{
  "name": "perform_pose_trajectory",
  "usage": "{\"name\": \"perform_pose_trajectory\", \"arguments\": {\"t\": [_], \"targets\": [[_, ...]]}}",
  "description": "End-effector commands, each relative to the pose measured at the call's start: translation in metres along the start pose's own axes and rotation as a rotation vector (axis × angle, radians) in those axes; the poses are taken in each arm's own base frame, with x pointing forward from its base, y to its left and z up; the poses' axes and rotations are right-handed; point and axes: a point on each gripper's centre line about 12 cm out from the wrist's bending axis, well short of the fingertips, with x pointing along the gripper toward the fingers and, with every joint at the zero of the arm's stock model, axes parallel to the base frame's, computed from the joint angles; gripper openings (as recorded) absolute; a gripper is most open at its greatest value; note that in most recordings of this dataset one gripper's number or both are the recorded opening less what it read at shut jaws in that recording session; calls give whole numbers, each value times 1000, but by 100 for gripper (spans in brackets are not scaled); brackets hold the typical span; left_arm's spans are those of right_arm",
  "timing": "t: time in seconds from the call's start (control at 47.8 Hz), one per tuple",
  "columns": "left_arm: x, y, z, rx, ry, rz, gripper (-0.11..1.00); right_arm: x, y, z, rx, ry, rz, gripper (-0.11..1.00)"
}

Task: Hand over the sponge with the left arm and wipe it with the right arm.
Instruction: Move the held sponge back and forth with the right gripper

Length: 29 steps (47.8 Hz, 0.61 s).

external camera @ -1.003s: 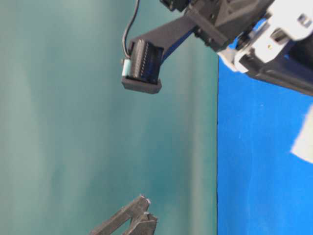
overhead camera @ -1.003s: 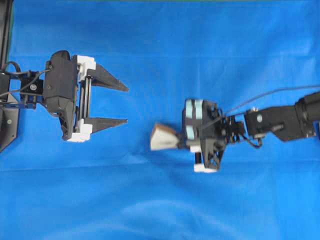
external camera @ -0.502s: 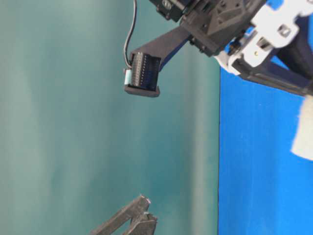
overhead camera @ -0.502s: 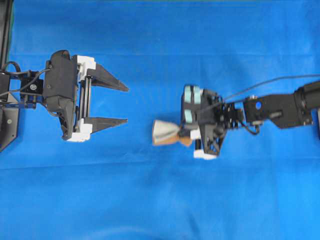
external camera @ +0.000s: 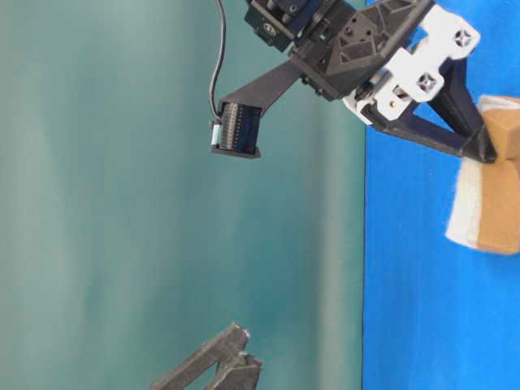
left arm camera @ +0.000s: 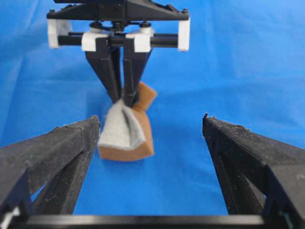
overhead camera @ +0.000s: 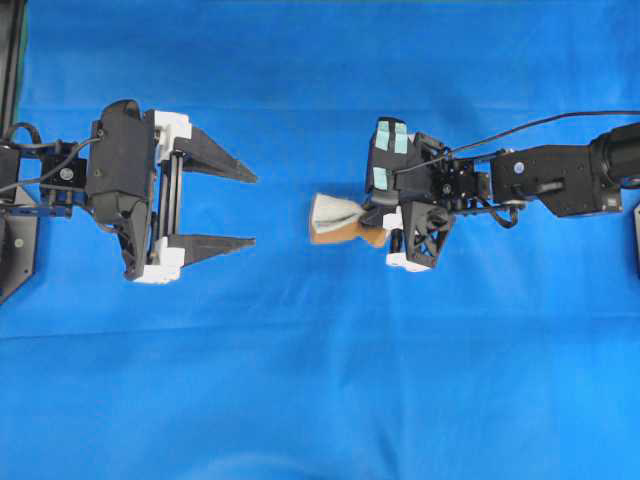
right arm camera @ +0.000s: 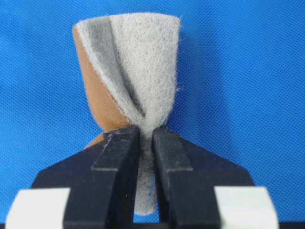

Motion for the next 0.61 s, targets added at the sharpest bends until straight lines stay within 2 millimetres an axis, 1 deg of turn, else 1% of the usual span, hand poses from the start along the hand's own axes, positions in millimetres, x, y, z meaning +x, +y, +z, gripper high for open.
{"name": "perform_pose_trajectory", "arguments": {"t": [0.0,0.334,0.355,0.502,0.564,0.585], "targets": [[0,-1,8,-2,-28,-1,87,-5,-14,8,23,-30,-21,14],[0,-1,8,-2,-28,-1,87,-5,-11,10,36,-42,-15,15],[0,0,8,-3,-28,0,87,-6,-11,11,36,-44,-15,18],[0,-1,8,-4,-28,-1,87,-6,-7,14,28,-52,-7,61],[-1,-1,7,-2,-25,-2,87,-7,-4,15,24,-55,-3,71],[-1,-1,8,-2,-26,-1,87,-7,-4,15,24,-57,-3,73]]}}
